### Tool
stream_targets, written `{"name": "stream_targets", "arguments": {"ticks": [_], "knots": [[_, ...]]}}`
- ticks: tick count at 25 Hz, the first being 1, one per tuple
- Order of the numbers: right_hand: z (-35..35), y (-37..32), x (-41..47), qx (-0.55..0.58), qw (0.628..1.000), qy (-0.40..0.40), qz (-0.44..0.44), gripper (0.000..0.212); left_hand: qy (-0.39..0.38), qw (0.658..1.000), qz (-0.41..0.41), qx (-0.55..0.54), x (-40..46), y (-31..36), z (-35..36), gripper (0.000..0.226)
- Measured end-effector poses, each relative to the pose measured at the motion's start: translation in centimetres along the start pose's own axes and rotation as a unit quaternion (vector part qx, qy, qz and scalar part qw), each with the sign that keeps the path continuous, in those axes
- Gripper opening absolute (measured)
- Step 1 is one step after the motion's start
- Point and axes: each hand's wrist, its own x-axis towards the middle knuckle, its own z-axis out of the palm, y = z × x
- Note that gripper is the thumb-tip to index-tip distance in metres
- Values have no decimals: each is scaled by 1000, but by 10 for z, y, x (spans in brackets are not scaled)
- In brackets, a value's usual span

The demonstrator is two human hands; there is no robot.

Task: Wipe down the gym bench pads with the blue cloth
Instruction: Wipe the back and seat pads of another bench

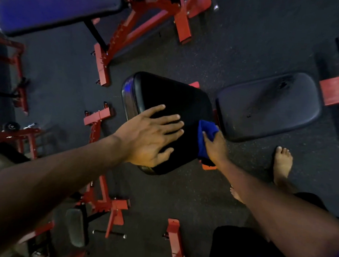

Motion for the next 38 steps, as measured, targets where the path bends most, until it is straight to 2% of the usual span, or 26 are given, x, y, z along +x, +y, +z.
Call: {"name": "stream_targets", "arguments": {"ticks": [3,7,10,14,17,19,21,23,25,27,29,31,33,35,36,38], "knots": [[-25,35,48,39,995,37,87,46,-17,1000,6,-20,8,-3,2,77],[-4,39,93,20,992,-7,127,54,41,998,24,-28,11,-9,9,69],[9,19,123,28,991,5,131,56,45,997,23,-53,11,-11,10,68],[16,-47,173,15,998,-3,56,48,68,995,29,-70,11,-12,12,64],[32,-88,140,22,996,-7,-87,40,58,995,33,-75,11,-13,10,65],[33,-67,99,38,986,7,-162,37,41,996,29,-69,10,-13,7,66],[26,-28,81,30,991,22,-130,40,40,996,32,-73,11,-13,6,66],[16,-13,108,9,1000,21,-18,45,59,994,40,-80,12,-14,8,64],[15,-17,152,-16,997,7,78,50,80,993,40,-76,11,-16,13,62],[16,-31,183,-38,994,-3,103,52,91,992,36,-76,10,-14,16,62],[21,-44,186,-37,997,13,73,47,85,992,45,-83,12,-14,17,63],[34,-62,158,-12,999,20,-30,40,78,993,41,-78,11,-14,13,64],[35,-73,119,44,986,13,-159,37,61,995,43,-70,13,-13,7,66],[29,-52,95,43,973,-2,-225,37,48,996,35,-62,12,-13,4,67],[26,-33,89,24,980,3,-199,38,47,997,31,-56,11,-13,4,67],[14,-11,103,-2,998,19,-65,43,52,996,36,-55,11,-12,7,66]]}}
